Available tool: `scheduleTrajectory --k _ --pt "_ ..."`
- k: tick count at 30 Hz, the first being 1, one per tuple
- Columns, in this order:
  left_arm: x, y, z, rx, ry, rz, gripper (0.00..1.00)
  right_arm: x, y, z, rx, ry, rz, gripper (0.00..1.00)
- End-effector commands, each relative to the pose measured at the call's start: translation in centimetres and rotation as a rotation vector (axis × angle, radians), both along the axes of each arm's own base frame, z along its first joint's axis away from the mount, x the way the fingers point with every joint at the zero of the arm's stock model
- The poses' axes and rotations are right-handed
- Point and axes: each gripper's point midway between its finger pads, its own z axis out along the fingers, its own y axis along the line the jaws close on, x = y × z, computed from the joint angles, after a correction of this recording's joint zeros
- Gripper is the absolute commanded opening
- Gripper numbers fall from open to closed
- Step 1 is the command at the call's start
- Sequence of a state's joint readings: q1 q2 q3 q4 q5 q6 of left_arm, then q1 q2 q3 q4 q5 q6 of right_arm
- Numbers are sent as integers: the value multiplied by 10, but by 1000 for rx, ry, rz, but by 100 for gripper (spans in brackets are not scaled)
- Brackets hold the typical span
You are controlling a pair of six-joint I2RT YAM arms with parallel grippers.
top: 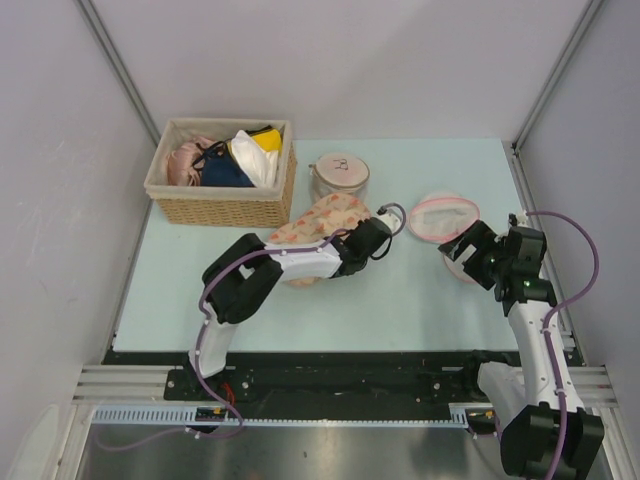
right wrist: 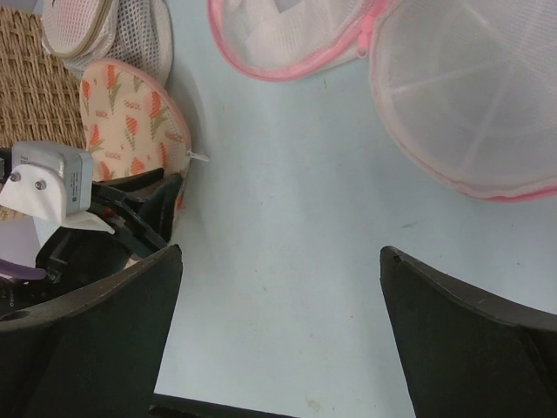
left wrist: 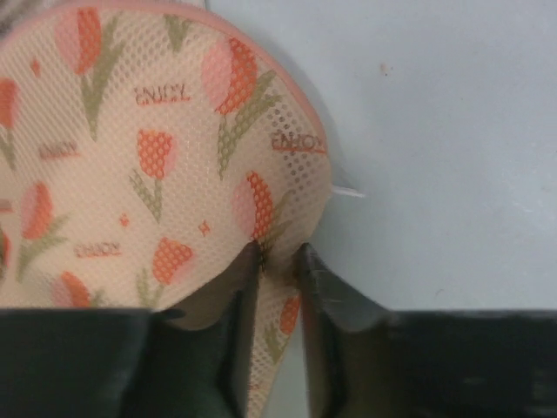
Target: Unzip the laundry bag and remove the bra
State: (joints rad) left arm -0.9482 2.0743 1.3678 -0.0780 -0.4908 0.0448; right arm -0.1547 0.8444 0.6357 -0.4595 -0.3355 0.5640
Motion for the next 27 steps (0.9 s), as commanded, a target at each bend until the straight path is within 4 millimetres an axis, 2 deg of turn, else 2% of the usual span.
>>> scheduleTrajectory --k 1,2,3,5,6,8,9,11,13,15,16,17,19,20,22,24,27 --pt "28 -5 42 -72 -131 39 17 -3 6 8 12 -33 40 100" --pt "29 -6 45 -93 -122 37 6 -3 7 11 10 -51 46 99" --pt "31 -2 58 -120 -125 44 0 -3 7 14 8 -62 51 100" --pt "24 -4 71 -169 -93 25 0 -2 9 19 7 -89 69 99" --pt "19 0 89 -205 -84 12 0 -2 12 22 7 -105 90 99" --pt "4 -7 107 -298 -17 -47 0 -2 15 26 2 -129 110 99" --pt "-2 1 129 -341 -3 -58 0 -3 18 31 0 -151 122 100" --pt "-14 5 141 -400 60 -78 0 -1 32 43 -8 -212 182 99" --pt "-17 18 160 -465 86 -65 0 2 51 58 -18 -288 244 95" --pt "-24 24 163 -510 153 -86 1 4 69 65 -19 -320 288 89" --pt "-29 26 172 -547 162 -99 0 8 78 75 -19 -360 311 88" --pt "-28 27 175 -566 160 -102 0 3 101 80 -11 -379 382 86" --pt "-32 30 171 -588 192 -105 0 10 119 79 -47 -379 414 81" --pt "-32 31 170 -592 200 -98 1 5 139 89 -53 -403 470 79" --pt "-33 29 169 -598 217 -102 0 14 150 80 -125 -374 472 77" --pt "-35 29 166 -602 229 -100 0 16 163 88 -152 -387 484 75" --pt "-39 25 167 -616 249 -121 0 23 169 97 -175 -406 479 75"
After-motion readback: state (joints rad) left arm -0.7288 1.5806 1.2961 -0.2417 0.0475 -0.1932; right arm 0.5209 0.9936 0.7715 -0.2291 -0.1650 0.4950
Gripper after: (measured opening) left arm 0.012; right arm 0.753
